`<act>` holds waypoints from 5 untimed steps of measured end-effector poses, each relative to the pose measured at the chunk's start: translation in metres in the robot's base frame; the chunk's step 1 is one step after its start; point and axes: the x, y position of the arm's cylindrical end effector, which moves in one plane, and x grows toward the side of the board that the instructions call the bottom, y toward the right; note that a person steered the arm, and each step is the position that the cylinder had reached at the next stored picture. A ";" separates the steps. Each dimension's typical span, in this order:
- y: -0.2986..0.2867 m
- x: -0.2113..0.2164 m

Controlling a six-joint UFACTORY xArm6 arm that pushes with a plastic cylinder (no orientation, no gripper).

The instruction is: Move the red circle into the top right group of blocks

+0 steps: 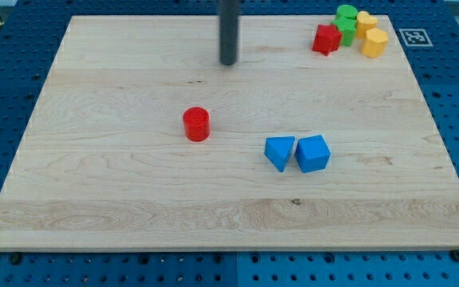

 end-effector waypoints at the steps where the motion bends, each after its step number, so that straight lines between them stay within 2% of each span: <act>1: -0.072 0.054; 2: -0.102 0.129; 3: -0.091 0.167; 4: -0.057 0.153; 5: -0.016 0.110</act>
